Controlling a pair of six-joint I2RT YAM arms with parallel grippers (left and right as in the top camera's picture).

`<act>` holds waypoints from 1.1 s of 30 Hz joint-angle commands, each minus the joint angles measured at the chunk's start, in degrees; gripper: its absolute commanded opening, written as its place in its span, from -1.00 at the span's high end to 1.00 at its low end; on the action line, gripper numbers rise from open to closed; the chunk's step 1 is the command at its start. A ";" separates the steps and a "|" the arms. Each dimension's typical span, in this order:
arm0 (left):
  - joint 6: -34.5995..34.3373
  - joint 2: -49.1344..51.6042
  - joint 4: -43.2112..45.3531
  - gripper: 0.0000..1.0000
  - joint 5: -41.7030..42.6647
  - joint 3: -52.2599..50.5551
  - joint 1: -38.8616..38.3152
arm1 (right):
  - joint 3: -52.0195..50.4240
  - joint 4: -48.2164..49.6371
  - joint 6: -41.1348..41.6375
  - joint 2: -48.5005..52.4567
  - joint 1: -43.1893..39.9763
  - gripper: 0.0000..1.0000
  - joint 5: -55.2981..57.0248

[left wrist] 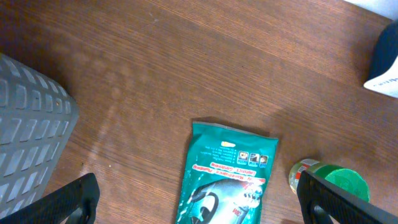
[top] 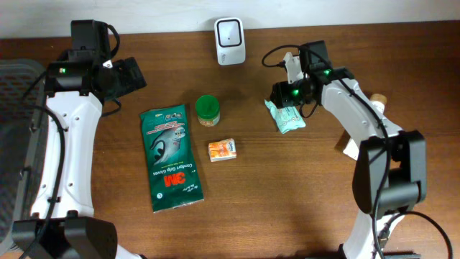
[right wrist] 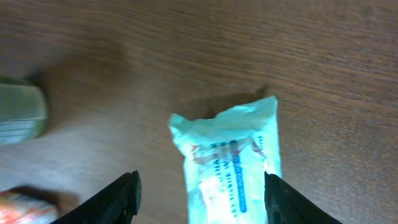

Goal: Scan the item barcode

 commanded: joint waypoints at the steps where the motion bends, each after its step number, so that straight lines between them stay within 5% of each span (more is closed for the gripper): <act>1: 0.87 -0.09 0.09 -0.99 0.17 0.57 0.15 | 0.13 1.22 0.63 1.66 -0.33 -0.22 3.93; 29: 0.87 -0.09 0.09 -0.99 0.17 0.57 0.15 | 0.11 -0.48 -5.03 14.16 -8.83 -0.02 -20.33; 33: 0.87 -0.09 0.09 -0.99 0.17 0.57 0.15 | 0.11 -2.71 -6.88 15.80 -8.83 0.32 -20.13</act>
